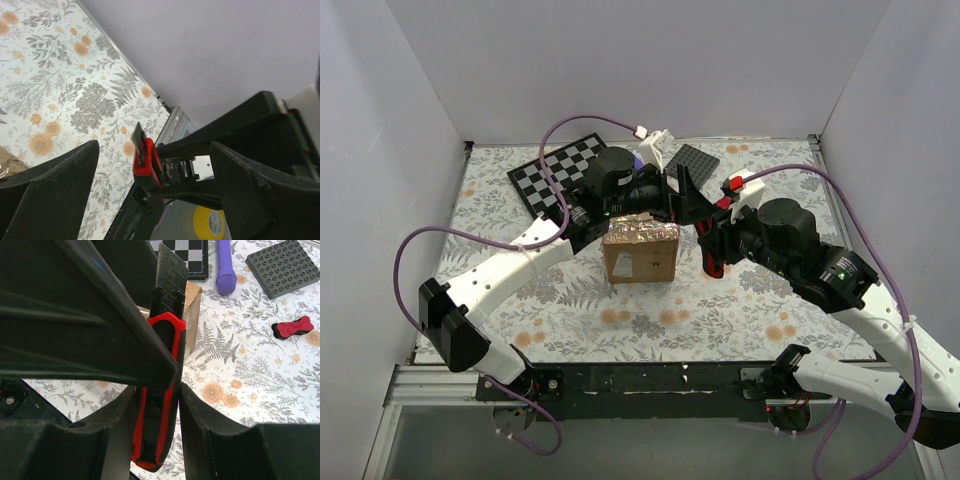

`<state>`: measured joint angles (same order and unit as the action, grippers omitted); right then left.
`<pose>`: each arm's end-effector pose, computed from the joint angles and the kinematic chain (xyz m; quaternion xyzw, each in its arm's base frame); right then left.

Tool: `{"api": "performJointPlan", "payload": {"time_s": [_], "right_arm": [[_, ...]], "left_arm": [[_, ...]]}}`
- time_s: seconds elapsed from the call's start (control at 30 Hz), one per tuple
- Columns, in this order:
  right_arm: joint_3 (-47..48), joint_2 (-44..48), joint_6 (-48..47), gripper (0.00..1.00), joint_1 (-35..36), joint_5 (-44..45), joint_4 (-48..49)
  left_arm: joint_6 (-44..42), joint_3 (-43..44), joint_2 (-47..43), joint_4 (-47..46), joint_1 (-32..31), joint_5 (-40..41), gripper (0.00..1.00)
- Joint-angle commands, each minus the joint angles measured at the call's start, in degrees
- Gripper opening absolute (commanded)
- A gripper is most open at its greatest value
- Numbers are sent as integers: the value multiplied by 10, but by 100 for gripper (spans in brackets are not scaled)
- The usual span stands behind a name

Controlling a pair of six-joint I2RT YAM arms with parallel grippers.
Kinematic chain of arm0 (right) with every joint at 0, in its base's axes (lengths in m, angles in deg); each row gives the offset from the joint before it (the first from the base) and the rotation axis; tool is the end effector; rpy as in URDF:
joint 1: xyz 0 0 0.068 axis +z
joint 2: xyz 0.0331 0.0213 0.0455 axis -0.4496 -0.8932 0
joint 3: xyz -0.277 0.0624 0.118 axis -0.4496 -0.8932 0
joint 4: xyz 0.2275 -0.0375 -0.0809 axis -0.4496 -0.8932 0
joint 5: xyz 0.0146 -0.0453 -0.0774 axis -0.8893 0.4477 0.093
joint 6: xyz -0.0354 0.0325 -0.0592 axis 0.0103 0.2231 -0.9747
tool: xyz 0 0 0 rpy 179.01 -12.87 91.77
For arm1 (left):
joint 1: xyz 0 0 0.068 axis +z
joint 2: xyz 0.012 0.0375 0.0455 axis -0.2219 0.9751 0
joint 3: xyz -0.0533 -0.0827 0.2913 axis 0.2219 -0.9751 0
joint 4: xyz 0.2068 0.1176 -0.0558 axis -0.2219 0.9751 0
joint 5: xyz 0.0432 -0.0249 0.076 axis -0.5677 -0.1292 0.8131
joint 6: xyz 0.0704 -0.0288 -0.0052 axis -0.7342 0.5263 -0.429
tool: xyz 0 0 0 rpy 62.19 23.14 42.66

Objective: Unpack the express box

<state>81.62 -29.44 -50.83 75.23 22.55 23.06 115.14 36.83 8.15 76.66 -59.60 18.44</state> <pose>0.1190 0.1163 0.4286 -0.2166 0.7886 0.2127 0.5347 0.2192 -0.2718 0.4437 -0.0707 0.7700 -0.6170 0.1466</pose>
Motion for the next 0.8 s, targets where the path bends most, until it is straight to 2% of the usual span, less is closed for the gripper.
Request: {"api": "performJointPlan", "payload": {"time_s": [0.0, 0.1, 0.13, 0.23, 0.27, 0.37, 0.6, 0.67, 0.7, 0.73, 0.77], "right_arm": [[33, 1, -2, 1, 4, -4, 21], [33, 2, -2, 1, 5, -6, 19], [32, 3, -1, 1, 5, -9, 21], [31, 2, 0, 1, 5, -10, 21], [32, 1, 0, 1, 6, -9, 22], [34, -2, -2, 1, 6, -9, 21], [38, -9, -8, 1, 6, -5, 12], [40, -11, -12, 1, 6, -3, 11], [41, -12, -11, 1, 6, -2, 10], [42, -12, -9, 1, 7, 2, 10], [44, -12, -7, 1, 7, 4, 10]], "left_arm": [[-21, 14, 2, 33, -17, 67, 92], [-22, -1, -8, 32, -17, 82, 90], [-23, -7, -13, 24, -17, 78, 86], [-20, -7, -7, 24, -17, 67, 73], [-19, -7, -6, 22, -17, 66, 62], [-18, -20, -11, 17, -17, 61, 48], [-13, -42, -21, -1, -17, 43, 39], [-11, -45, -20, -8, -17, 31, 21], [-10, -47, -20, -10, -17, 31, 7], [-7, -49, -21, -11, -17, 31, 0], [-6, -50, -22, -15, -17, 29, 0]]}}
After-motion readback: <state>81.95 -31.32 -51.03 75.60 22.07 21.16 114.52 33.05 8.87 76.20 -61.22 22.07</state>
